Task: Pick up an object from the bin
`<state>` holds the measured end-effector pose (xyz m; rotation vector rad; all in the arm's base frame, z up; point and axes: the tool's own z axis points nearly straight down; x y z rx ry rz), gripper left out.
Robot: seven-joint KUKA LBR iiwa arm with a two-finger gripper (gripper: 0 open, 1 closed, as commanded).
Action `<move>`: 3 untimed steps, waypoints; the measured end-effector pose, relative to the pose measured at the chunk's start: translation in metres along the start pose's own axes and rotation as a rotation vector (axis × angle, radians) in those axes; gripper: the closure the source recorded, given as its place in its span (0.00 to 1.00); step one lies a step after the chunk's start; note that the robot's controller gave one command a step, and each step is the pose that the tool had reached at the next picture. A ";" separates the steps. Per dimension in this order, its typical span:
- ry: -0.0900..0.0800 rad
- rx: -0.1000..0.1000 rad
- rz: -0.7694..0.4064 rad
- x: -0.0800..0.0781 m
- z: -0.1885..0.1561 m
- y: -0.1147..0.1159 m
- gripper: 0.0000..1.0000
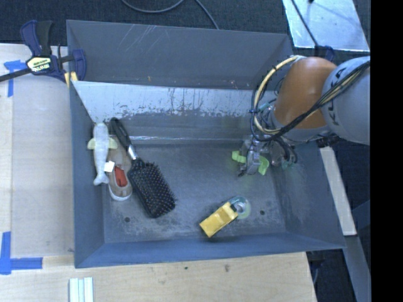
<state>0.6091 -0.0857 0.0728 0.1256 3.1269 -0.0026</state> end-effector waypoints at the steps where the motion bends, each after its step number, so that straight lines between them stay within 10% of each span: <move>1: 0.000 0.000 0.000 0.000 0.000 0.000 1.00; 2: -0.004 0.000 -0.023 -0.007 -0.081 -0.008 1.00; 3: -0.004 0.000 -0.023 -0.007 -0.081 -0.008 1.00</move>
Offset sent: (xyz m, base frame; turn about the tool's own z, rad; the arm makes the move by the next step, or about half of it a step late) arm 0.0045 -0.0079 0.0809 -0.0228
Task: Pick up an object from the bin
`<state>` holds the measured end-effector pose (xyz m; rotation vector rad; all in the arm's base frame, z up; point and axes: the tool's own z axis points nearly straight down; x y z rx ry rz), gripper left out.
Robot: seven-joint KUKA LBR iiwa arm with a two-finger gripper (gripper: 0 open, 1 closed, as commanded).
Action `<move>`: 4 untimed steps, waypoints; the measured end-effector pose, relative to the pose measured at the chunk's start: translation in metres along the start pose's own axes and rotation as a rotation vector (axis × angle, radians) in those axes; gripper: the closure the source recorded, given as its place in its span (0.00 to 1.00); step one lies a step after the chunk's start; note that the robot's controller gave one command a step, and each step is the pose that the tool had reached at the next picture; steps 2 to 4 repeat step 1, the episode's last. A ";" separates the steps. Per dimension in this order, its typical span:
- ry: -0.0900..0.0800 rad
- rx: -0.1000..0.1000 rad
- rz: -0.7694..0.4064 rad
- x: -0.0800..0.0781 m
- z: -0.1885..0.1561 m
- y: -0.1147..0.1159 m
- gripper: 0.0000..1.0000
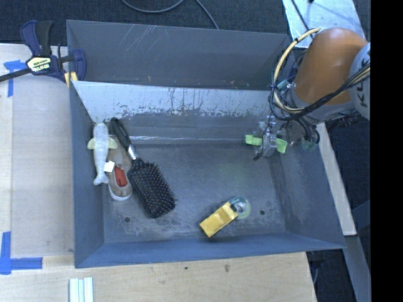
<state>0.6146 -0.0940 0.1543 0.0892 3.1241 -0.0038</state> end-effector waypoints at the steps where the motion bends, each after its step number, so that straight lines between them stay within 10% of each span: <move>1: -0.001 0.000 -0.214 0.045 -0.194 -0.018 1.00; 4: -0.001 0.000 -0.214 0.045 -0.194 -0.018 1.00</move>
Offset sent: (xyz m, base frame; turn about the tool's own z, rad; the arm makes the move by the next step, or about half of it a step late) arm 0.0000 0.0000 0.0000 0.0000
